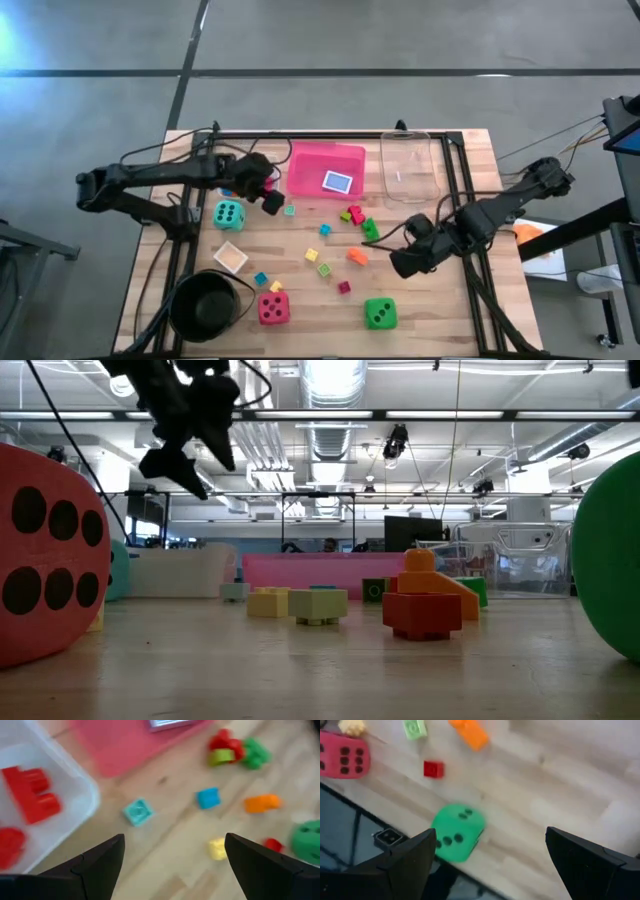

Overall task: Pick & Place Toys
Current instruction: Put the green dice into the transparent bin

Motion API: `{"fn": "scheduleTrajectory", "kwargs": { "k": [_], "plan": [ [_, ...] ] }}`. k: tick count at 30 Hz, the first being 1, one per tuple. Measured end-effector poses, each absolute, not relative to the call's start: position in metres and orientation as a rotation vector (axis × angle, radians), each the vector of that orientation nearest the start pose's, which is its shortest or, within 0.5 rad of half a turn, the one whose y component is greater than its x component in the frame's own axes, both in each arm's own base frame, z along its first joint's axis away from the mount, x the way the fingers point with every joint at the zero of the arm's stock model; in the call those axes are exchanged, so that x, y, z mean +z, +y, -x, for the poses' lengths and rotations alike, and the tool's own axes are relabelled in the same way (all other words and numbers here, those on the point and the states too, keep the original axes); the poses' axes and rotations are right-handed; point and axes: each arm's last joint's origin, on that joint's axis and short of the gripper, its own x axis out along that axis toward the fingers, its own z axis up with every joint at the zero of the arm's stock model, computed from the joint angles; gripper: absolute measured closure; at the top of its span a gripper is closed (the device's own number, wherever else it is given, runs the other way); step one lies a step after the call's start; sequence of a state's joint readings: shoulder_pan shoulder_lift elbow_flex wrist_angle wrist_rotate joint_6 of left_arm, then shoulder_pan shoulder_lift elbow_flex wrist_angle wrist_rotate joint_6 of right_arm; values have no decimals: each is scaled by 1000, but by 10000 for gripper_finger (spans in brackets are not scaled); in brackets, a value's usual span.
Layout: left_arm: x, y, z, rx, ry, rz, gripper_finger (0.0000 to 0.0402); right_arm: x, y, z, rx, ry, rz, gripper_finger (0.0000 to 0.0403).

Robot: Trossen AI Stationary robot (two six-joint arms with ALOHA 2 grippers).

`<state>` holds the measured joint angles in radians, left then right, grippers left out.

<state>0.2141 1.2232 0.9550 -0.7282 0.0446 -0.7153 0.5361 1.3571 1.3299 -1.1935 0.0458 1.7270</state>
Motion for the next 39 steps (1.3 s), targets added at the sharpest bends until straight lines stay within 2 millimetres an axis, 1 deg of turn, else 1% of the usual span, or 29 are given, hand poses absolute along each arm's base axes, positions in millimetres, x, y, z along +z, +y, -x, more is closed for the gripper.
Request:
{"fn": "scheduleTrajectory", "kwargs": {
  "k": [3,6,13,16,18,22,25,29,35,39],
  "plan": [
    [269,39,-231,460,862,777,55,311,135,-215,-593,1168,-1226,37],
    [271,34,-231,439,852,777,55,294,146,-217,-559,1155,-1288,37],
    [273,28,-232,407,850,786,55,251,165,-212,-499,1106,-1375,37],
    [273,26,-233,386,848,796,55,235,172,-208,-483,1034,-1435,37],
    [275,25,-233,366,848,800,55,229,176,-206,-463,980,-1457,37],
    [285,23,-236,336,822,785,55,218,179,-199,-487,987,-1442,37],
    [292,23,-237,316,802,772,55,213,183,-200,-504,987,-1434,37],
    [298,23,-239,305,779,767,55,204,192,-209,-499,998,-1406,37],
    [299,23,-240,301,768,771,55,189,202,-219,-527,1023,-1372,37],
    [299,22,-240,296,771,774,55,179,211,-227,-475,1001,-1383,37]
  ]
}}
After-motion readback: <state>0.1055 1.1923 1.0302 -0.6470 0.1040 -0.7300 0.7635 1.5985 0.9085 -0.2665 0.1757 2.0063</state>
